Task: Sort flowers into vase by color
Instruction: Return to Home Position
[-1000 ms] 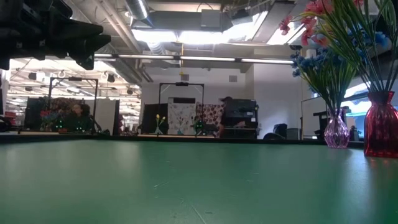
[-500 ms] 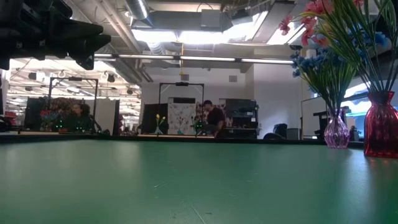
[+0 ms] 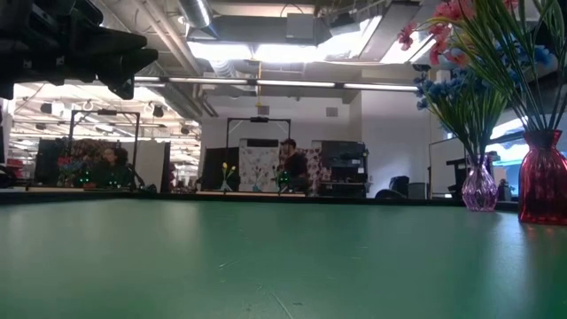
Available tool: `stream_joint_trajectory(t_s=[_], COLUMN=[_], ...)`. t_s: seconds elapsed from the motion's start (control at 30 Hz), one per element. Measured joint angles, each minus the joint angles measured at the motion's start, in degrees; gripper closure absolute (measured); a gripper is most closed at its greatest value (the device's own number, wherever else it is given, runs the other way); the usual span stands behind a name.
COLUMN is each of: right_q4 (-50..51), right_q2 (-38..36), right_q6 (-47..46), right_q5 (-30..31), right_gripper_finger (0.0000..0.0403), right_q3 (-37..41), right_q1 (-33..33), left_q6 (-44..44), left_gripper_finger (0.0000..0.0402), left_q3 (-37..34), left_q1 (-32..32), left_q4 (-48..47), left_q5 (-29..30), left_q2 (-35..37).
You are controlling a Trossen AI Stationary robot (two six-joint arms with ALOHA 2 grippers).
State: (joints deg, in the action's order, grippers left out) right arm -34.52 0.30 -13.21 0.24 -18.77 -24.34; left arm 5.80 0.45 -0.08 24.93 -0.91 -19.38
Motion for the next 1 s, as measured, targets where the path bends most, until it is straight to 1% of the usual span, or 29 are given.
stream_joint_trajectory(t_s=[0.13, 0.2, 0.3, 0.4, 0.47, 0.5, 0.57, 0.67, 0.83, 0.93, 1.0], right_q4=[-7.13, -8.59, -13.37, -18.54, -18.84, -18.94, -18.13, -19.17, -29.37, -36.01, -40.05], right_q2=[-0.02, -0.02, 0.00, -0.02, -0.02, -0.02, -0.02, -0.02, -0.02, -0.02, -0.02], right_q6=[-5.19, -7.82, -11.52, -17.62, -18.32, -18.39, -19.80, -25.13, -29.56, -34.03, -36.51], right_q5=[-7.86, -10.97, -20.99, -30.21, -39.09, -41.23, -43.54, -51.58, -57.74, -55.94, -56.81], right_gripper_finger=[0.0403, 0.0403, 0.0401, 0.0395, 0.0392, 0.0391, 0.0391, 0.0393, 0.0395, 0.0395, 0.0395], right_q3=[2.89, 3.87, 4.80, 4.90, 4.93, 4.94, 4.95, 5.39, 9.69, 13.52, 16.15], right_q1=[0.00, 0.00, -0.06, 0.00, 0.00, -0.01, 0.00, -0.22, -0.44, -0.44, -0.44], left_q6=[0.00, 0.00, 0.00, 0.00, 0.00, 0.00, 0.00, 0.00, 0.00, 0.00, 0.00], left_gripper_finger=[0.0274, 0.0274, 0.0274, 0.0274, 0.0274, 0.0274, 0.0274, 0.0274, 0.0274, 0.0274, 0.0274], left_q3=[0.00, 0.00, 0.00, 0.00, 0.00, 0.00, 0.00, 0.00, 0.00, 0.00, 0.00], left_q1=[0.00, 0.00, 0.00, 0.00, 0.00, 0.00, 0.00, -0.02, -0.02, -0.02, -0.02], left_q4=[0.01, -0.02, -0.05, -0.04, -0.03, -0.04, -0.04, -0.06, -0.04, -0.02, -0.04], left_q5=[0.00, 0.00, -0.01, -0.02, 0.00, 0.00, 0.00, 0.00, 0.11, 0.15, 0.17], left_q2=[0.00, 0.00, 0.00, 0.00, 0.00, -0.01, 0.00, 0.00, 0.00, 0.00, -0.02])
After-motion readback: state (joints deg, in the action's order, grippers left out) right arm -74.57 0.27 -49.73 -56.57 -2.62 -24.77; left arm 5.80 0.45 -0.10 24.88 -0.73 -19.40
